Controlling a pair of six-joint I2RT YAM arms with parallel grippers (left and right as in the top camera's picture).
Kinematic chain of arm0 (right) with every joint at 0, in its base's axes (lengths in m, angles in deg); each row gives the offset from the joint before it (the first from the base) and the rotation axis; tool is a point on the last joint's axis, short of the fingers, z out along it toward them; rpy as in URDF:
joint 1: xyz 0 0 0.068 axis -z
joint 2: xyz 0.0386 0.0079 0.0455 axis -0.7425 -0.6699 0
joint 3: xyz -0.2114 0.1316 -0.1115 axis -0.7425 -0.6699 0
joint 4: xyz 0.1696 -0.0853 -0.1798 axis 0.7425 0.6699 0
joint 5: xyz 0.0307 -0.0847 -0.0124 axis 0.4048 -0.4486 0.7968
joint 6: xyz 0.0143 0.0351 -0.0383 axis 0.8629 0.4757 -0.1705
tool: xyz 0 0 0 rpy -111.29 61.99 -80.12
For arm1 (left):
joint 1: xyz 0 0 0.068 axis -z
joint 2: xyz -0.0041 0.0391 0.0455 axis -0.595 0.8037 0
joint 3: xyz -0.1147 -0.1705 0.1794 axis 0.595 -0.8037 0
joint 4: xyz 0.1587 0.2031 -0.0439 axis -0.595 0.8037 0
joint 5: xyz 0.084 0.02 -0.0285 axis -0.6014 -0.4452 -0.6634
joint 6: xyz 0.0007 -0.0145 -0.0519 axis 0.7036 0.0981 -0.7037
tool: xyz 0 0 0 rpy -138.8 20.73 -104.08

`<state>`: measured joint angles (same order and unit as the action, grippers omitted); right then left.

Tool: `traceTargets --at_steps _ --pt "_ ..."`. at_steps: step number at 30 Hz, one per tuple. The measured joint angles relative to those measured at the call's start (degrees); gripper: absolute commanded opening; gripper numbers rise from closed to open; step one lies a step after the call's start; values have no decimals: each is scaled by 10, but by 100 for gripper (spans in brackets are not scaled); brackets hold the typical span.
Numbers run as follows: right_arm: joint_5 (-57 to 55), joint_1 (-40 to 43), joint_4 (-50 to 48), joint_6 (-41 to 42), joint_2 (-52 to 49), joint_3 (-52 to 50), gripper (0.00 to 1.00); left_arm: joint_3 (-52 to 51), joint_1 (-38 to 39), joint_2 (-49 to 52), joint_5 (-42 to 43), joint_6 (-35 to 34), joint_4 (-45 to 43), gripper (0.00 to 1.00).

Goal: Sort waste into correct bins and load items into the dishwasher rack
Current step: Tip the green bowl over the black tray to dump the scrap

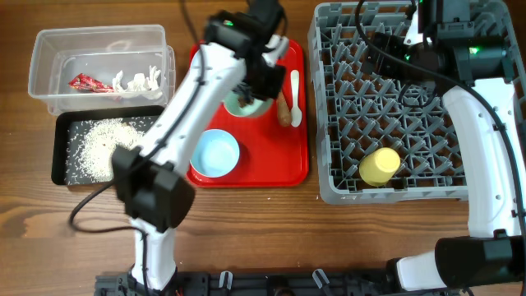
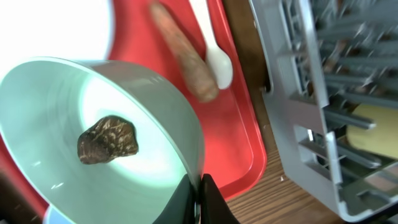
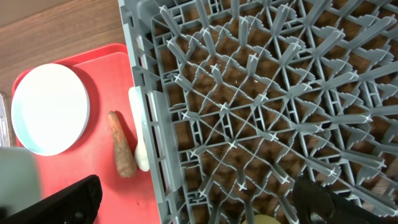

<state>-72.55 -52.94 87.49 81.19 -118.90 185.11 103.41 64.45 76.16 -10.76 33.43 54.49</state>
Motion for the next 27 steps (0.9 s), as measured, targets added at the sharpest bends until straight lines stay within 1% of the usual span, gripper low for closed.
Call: traceTargets --at_steps 2,6,9,11,12,14,16,19,23,24,25,26,27 --pt "0 0 -1 0 0 0 100 2 -34 -32 2 -15 10 4" --pt "35 0 -23 -1 0 0 100 4 -127 -68 29 -30 70 4" --pt "90 -8 -51 -11 0 0 100 4 -229 -71 49 -32 135 4" --pt "113 -34 -68 -25 0 0 100 4 -277 -71 62 -19 165 4" --pt "124 -60 -75 -31 0 0 100 4 -315 -71 76 -6 172 4" --pt "136 -112 -90 -38 -5 0 99 -4 -361 -72 107 22 171 4" --pt "142 -153 -96 -39 -21 1 99 -38 -407 -73 163 67 169 4" --pt "146 -217 -109 -40 -81 1 99 -102 -455 -73 243 137 156 4" --pt "135 -261 -118 -41 -129 1 99 -201 -508 -73 361 233 109 4" --pt "130 -266 -118 -41 -130 1 99 -238 -540 -73 408 264 98 4" --pt "126 -268 -118 -41 -131 1 100 -258 -562 -73 437 284 93 4" --pt "122 -268 -119 -39 -131 1 100 -295 -607 -73 488 321 93 4" --pt "120 -268 -120 -38 -132 1 99 -308 -628 -72 506 346 92 4"
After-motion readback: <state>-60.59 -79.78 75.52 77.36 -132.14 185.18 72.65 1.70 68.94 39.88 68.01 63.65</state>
